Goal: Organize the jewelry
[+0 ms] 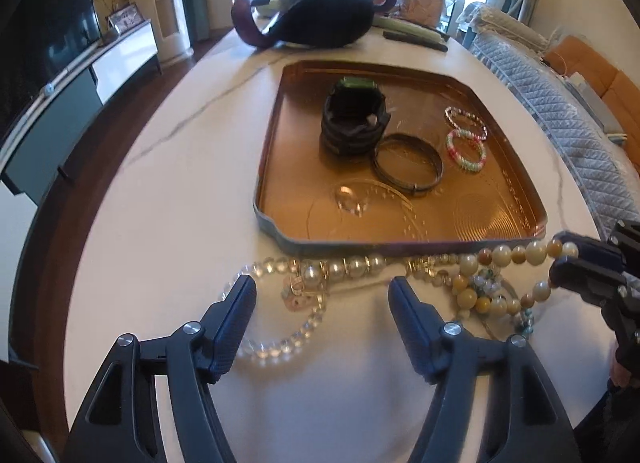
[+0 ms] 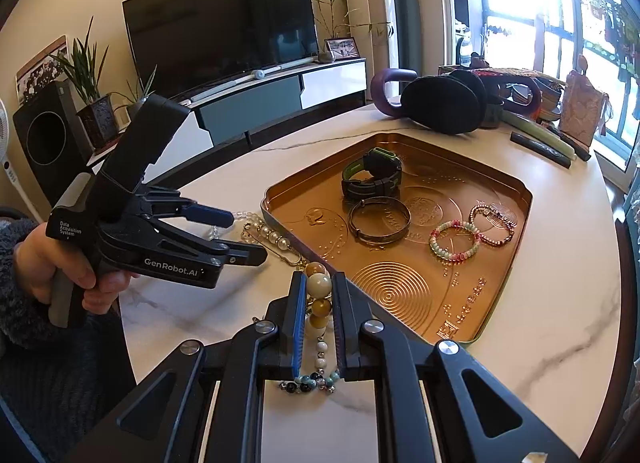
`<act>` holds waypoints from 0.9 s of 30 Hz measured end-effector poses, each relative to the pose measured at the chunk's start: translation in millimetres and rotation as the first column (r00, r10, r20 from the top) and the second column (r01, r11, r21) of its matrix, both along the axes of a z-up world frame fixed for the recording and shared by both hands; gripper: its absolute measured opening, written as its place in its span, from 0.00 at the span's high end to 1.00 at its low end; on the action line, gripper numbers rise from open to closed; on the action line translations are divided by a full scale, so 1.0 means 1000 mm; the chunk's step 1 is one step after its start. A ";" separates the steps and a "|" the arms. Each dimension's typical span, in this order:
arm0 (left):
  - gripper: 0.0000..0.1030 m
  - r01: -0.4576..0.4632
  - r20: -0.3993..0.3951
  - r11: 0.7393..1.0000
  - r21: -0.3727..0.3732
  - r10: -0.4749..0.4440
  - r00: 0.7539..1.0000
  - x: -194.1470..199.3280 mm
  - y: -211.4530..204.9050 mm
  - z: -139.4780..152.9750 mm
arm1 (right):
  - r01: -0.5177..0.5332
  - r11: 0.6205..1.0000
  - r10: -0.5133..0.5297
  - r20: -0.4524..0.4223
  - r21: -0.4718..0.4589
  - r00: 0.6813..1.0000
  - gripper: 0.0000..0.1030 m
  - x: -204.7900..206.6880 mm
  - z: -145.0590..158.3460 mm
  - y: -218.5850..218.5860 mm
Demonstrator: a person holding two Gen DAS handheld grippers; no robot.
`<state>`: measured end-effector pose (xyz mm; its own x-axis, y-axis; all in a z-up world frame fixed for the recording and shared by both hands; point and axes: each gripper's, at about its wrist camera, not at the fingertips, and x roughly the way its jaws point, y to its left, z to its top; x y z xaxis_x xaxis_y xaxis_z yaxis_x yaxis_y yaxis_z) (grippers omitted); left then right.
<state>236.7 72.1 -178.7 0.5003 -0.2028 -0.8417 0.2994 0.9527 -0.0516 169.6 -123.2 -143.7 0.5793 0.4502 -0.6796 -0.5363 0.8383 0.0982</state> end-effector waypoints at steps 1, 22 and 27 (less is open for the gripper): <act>0.33 0.012 0.008 1.000 0.002 -0.012 1.000 0.002 -0.002 0.001 | 0.001 1.000 -0.001 0.001 -0.001 1.000 0.89 0.000 0.000 0.000; 0.84 0.220 0.006 0.969 0.111 -0.222 0.975 -0.015 -0.022 -0.001 | -0.001 1.000 0.000 0.024 0.019 1.000 0.89 -0.003 0.006 -0.003; 1.00 0.186 0.094 0.980 0.075 -0.193 0.977 -0.019 -0.018 0.020 | 0.008 0.999 -0.010 0.059 0.034 0.998 0.89 -0.006 0.016 -0.006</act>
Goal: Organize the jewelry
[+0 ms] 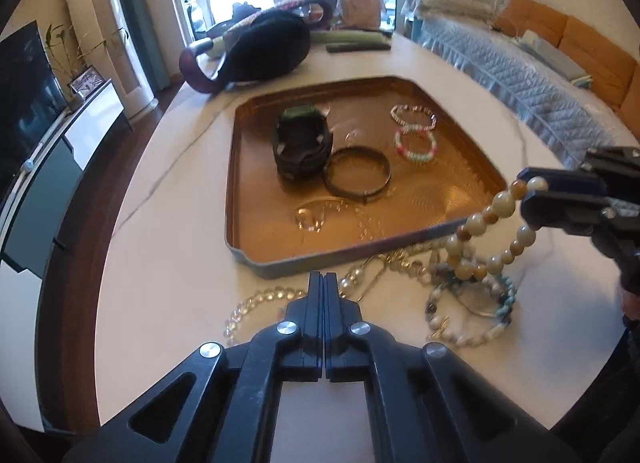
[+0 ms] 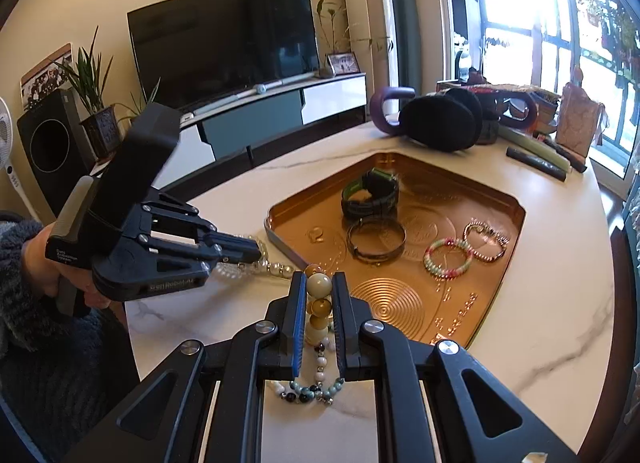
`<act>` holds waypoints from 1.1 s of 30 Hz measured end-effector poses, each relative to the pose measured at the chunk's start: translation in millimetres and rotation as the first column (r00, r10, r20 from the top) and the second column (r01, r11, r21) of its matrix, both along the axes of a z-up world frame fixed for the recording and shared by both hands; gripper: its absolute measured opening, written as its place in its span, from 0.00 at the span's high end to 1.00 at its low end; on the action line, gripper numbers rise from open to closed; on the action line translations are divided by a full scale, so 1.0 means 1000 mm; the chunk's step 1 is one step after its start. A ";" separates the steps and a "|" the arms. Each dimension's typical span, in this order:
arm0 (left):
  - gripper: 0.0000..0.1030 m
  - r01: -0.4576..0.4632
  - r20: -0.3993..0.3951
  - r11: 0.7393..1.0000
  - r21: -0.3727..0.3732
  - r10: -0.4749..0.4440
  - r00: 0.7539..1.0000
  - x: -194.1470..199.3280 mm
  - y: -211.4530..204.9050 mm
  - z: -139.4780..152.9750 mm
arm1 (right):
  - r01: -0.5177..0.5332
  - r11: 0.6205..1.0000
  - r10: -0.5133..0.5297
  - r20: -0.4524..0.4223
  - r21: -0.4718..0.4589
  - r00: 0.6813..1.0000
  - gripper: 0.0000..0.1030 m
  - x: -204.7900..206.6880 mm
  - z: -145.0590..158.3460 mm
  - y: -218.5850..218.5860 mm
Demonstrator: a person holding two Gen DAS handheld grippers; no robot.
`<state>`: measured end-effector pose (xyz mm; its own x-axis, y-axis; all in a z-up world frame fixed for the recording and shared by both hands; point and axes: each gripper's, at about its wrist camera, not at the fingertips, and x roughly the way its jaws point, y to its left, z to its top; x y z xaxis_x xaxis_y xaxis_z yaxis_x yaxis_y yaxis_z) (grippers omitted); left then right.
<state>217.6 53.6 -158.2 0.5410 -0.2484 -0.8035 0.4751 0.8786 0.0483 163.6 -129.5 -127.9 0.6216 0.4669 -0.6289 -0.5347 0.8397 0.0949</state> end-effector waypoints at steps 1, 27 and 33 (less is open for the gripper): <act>1.00 -0.009 0.015 1.000 0.001 0.009 1.000 0.000 0.001 0.003 | 0.004 1.000 -0.004 0.005 0.003 1.000 0.89 0.000 0.001 -0.001; 0.84 0.166 -0.086 0.981 0.105 -0.158 0.984 0.006 -0.030 -0.028 | 0.042 0.999 -0.042 0.023 0.002 0.999 0.89 0.007 0.007 -0.015; 0.99 0.102 -0.045 0.995 0.015 -0.101 0.994 0.003 -0.017 -0.005 | 0.061 0.997 -0.062 0.045 0.037 0.997 0.89 0.006 0.021 -0.024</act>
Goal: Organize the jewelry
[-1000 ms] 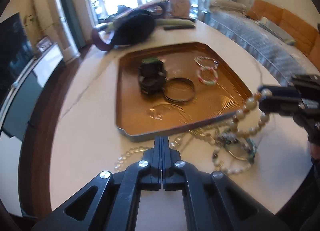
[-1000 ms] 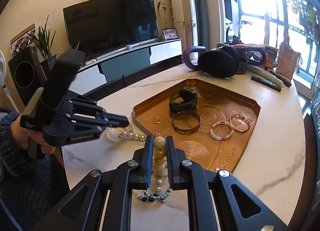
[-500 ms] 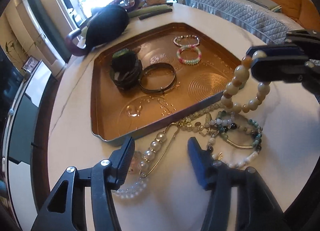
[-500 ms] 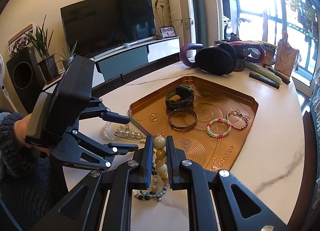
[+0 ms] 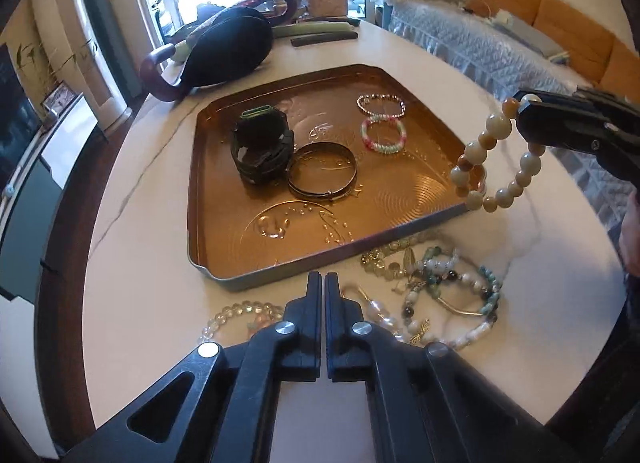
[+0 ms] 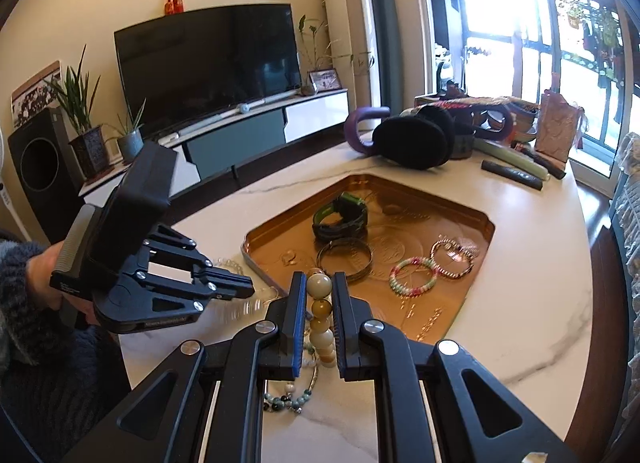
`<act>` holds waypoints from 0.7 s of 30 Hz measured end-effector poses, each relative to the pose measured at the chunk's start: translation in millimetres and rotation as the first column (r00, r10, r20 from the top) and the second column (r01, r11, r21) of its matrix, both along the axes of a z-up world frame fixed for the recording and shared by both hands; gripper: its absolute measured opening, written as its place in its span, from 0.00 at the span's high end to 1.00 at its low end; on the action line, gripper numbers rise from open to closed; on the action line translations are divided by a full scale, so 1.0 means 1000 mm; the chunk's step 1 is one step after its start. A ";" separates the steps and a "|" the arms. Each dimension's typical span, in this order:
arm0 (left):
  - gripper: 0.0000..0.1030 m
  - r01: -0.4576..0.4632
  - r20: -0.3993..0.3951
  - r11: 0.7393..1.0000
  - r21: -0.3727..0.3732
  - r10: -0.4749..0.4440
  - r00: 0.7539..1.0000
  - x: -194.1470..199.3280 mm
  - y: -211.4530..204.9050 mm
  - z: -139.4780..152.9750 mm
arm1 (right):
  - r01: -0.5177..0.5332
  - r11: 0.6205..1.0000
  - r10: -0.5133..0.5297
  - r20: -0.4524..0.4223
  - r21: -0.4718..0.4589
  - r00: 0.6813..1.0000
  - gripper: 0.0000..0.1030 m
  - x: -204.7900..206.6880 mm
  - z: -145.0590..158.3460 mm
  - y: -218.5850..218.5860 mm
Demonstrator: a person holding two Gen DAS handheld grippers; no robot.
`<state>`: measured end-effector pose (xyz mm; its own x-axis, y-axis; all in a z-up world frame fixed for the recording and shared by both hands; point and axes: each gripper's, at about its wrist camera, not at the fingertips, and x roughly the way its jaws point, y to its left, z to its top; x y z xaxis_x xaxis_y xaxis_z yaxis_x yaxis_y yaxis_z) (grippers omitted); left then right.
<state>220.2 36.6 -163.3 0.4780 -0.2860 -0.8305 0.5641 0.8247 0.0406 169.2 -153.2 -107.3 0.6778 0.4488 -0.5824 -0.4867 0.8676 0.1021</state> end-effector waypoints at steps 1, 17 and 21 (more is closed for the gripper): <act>0.99 -0.012 0.010 1.000 -0.001 0.012 1.000 0.000 0.001 0.001 | 0.003 1.000 -0.003 0.004 0.004 1.000 0.89 -0.001 0.002 -0.001; 0.48 -0.151 -0.124 0.980 -0.127 0.135 0.983 -0.013 0.010 -0.006 | 0.007 1.000 -0.008 -0.007 -0.029 1.000 0.89 -0.011 0.000 0.006; 0.48 -0.109 -0.137 0.987 -0.119 0.093 0.986 -0.013 -0.004 -0.011 | 0.003 0.999 -0.004 -0.020 -0.036 1.000 0.89 -0.010 -0.004 0.007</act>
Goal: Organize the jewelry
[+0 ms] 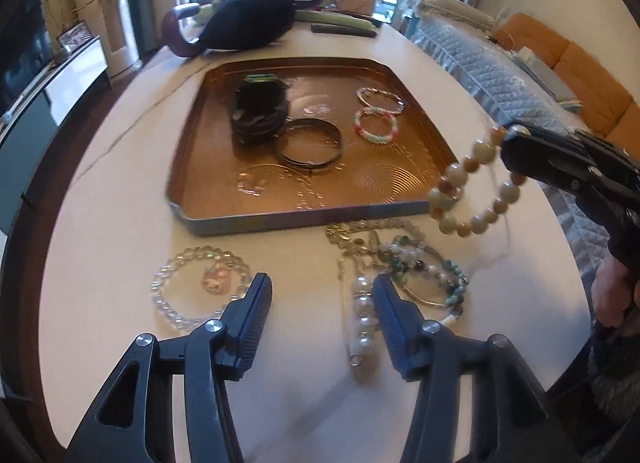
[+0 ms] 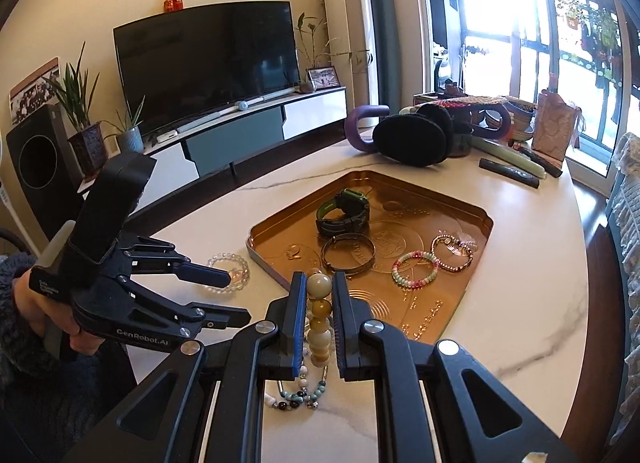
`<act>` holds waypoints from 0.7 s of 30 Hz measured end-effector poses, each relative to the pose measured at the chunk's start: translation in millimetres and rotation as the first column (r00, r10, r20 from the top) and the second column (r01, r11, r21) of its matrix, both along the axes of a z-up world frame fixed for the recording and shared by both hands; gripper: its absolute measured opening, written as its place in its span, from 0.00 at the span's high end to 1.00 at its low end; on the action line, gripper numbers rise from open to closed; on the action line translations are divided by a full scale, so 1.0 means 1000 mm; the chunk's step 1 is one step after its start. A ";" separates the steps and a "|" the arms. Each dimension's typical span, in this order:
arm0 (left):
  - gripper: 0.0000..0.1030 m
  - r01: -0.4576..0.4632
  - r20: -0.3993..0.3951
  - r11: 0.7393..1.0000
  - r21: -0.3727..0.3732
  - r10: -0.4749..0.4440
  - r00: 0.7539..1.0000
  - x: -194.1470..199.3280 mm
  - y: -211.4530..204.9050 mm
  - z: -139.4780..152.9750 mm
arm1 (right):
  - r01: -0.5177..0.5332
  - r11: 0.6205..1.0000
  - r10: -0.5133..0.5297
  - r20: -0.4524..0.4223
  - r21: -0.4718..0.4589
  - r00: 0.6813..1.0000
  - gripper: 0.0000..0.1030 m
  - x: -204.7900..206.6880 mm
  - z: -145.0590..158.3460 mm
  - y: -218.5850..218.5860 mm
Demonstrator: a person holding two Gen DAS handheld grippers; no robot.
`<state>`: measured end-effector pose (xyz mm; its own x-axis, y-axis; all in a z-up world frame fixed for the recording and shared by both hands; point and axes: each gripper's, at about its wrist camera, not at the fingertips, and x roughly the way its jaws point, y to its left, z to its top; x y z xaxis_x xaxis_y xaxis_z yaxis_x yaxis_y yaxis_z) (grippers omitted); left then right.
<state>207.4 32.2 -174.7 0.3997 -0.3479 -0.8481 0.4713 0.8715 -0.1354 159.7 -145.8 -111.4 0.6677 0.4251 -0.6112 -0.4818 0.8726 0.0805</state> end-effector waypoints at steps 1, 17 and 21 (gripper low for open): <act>0.49 0.012 0.000 1.000 -0.001 -0.012 1.000 -0.002 -0.003 0.000 | 0.001 1.000 -0.001 -0.003 0.000 1.000 0.89 0.001 0.000 0.000; 0.83 -0.041 0.037 0.992 0.117 0.037 0.999 0.007 -0.001 -0.019 | 0.018 1.000 -0.018 -0.005 -0.002 1.000 0.89 0.003 0.000 -0.006; 0.89 -0.045 0.028 0.993 0.112 0.042 0.999 0.008 -0.001 -0.018 | 0.020 1.000 -0.020 -0.015 -0.013 1.000 0.89 0.005 -0.004 -0.006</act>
